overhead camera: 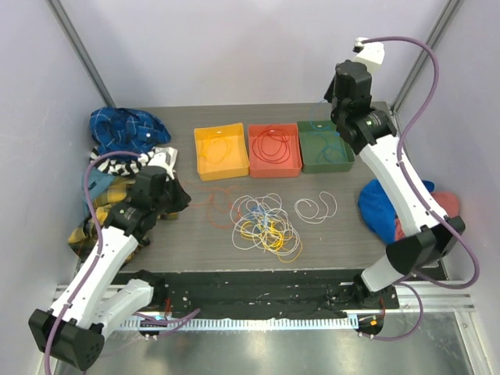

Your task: Untangle the cables

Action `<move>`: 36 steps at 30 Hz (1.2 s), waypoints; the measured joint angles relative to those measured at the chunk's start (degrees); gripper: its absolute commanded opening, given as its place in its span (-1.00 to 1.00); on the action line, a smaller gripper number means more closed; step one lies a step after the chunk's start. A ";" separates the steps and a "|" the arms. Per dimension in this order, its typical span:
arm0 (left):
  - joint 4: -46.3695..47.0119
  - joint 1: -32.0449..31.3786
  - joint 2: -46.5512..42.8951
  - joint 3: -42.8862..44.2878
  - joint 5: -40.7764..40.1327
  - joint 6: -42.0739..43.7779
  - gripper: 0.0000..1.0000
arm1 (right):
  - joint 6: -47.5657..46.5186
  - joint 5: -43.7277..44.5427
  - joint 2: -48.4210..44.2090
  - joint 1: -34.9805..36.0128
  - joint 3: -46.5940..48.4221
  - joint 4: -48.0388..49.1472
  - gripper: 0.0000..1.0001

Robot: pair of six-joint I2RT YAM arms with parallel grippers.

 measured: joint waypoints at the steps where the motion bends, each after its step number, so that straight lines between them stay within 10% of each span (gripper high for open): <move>1: -0.17 0.00 -0.42 -0.20 0.02 0.02 -0.99 | 0.28 -0.33 1.01 -1.46 0.11 0.20 -0.99; 13: -0.48 0.00 0.94 -1.97 1.70 0.20 -0.99 | 3.78 -5.05 10.14 -8.26 -3.61 4.85 -0.99; 16: -0.17 0.00 1.14 -2.03 2.34 0.17 -0.99 | 4.37 -5.90 13.81 -8.74 -3.41 6.12 0.10; 19: 0.26 0.00 1.14 -2.05 2.93 0.17 -0.99 | 5.53 -6.86 19.28 -9.42 -0.87 4.92 0.60; 25: 0.72 0.00 0.70 -2.05 4.59 0.13 -0.99 | 7.78 -8.79 19.50 -9.81 -8.59 4.68 0.66; 36: 1.62 0.00 -0.74 0.35 6.16 -0.24 -1.00 | 8.70 -16.55 -18.25 7.30 -29.99 12.15 0.56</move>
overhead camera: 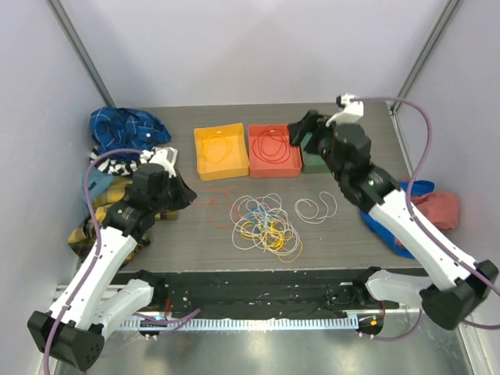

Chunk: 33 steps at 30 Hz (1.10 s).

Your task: Untangle the cables

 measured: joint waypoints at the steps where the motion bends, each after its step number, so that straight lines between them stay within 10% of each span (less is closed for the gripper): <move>1: 0.04 0.00 -0.02 0.76 0.02 -0.04 -0.99 | 0.24 -1.16 -2.21 1.75 -2.56 0.63 0.56; 14: 4.33 -1.03 0.55 16.33 1.29 -1.75 -0.99 | 1.92 -10.14 2.14 13.66 -17.09 0.98 0.54; 25: -4.11 -1.77 5.25 4.13 -10.43 -2.78 -1.00 | 2.03 -11.26 2.60 15.61 -18.38 -1.01 0.47; 33: -7.69 -1.77 7.28 2.67 -15.52 -5.68 -0.20 | 1.86 -11.41 7.93 17.07 -19.50 -1.40 0.39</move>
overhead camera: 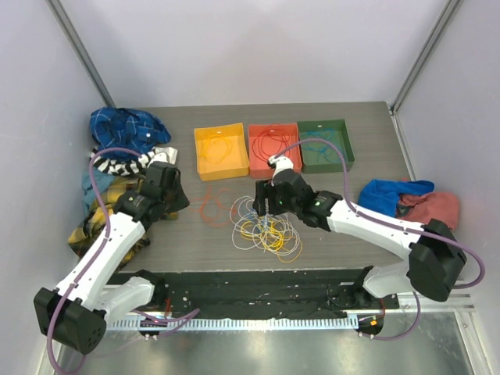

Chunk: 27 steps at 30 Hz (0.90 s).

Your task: Untangle the cables

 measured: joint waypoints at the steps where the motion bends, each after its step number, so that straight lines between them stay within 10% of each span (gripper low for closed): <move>1: 0.00 0.00 -0.09 -0.31 -0.11 -0.20 -0.14 | 0.00 -0.04 0.79 0.00 -0.15 0.15 0.31; 9: -0.04 0.00 -2.38 -1.42 -0.20 -0.61 -0.13 | -0.13 1.55 8.28 0.11 -0.46 1.84 -0.34; 13: 0.00 0.00 -2.97 -1.68 -0.07 -0.63 -0.13 | -0.31 2.56 10.93 0.11 -0.15 2.29 -0.97; 27: 1.18 0.00 -4.42 -3.65 1.44 -0.50 -0.14 | -4.74 15.21 -9.49 0.11 10.05 -8.02 -0.98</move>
